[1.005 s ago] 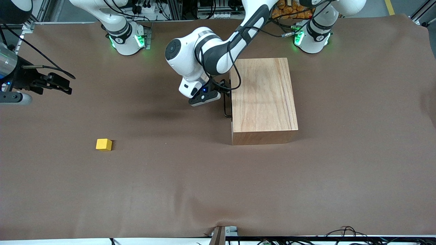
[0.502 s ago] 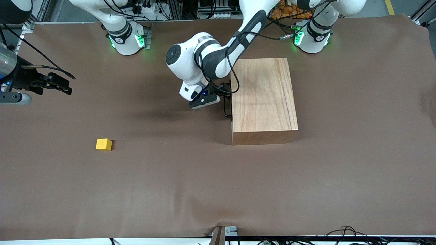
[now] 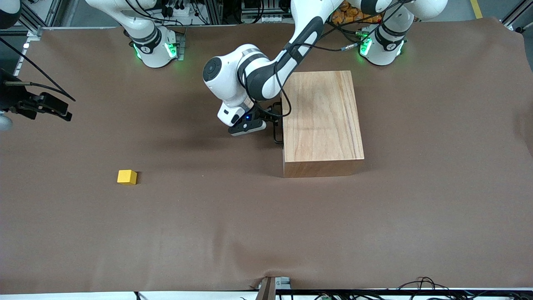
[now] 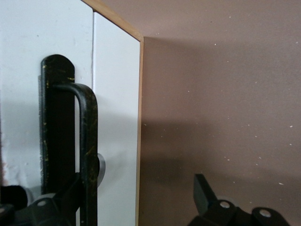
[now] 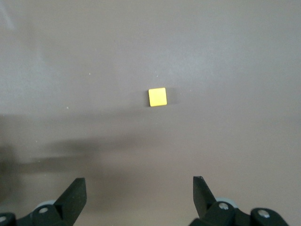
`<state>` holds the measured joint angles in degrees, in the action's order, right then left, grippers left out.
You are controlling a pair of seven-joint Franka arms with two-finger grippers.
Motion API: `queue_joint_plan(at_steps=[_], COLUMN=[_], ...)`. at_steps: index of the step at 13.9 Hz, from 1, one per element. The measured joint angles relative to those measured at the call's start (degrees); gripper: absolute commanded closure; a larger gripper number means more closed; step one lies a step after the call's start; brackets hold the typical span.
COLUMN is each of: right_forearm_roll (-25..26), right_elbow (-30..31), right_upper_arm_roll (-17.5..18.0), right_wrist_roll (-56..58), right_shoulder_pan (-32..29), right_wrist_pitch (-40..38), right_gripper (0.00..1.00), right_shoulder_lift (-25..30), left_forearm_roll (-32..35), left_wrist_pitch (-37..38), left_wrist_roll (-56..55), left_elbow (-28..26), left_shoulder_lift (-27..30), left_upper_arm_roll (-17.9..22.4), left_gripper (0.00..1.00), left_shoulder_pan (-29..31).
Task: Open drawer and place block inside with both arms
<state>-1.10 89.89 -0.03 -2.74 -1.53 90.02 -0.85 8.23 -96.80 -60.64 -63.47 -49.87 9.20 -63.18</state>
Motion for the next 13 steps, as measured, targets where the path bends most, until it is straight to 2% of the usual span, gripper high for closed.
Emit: queue_joint_plan(at_steps=[8,13], right_forearm_roll=[0.0,0.0], right_elbow=[-0.3,-0.4], right_upper_arm_roll=[0.4,0.8], right_wrist_roll=[0.0,0.1], right_shoulder_pan=[0.1,1.8], right_wrist_pitch=[4.8,7.8], right_gripper=[0.00,0.00], right_shoulder_lift=[-2.9,-7.1], left_forearm_roll=[0.0,0.0], left_wrist_pitch=[-4.8,-9.0], left_wrist_roll=[0.0,-0.5], left_elbow=[0.1,0.1], left_shoulder_lift=[-0.2,-0.2], left_upper_arm_roll=[-0.9,-1.5], left_gripper=[0.00,0.00], left_shoulder_pan=[-0.4,-0.5])
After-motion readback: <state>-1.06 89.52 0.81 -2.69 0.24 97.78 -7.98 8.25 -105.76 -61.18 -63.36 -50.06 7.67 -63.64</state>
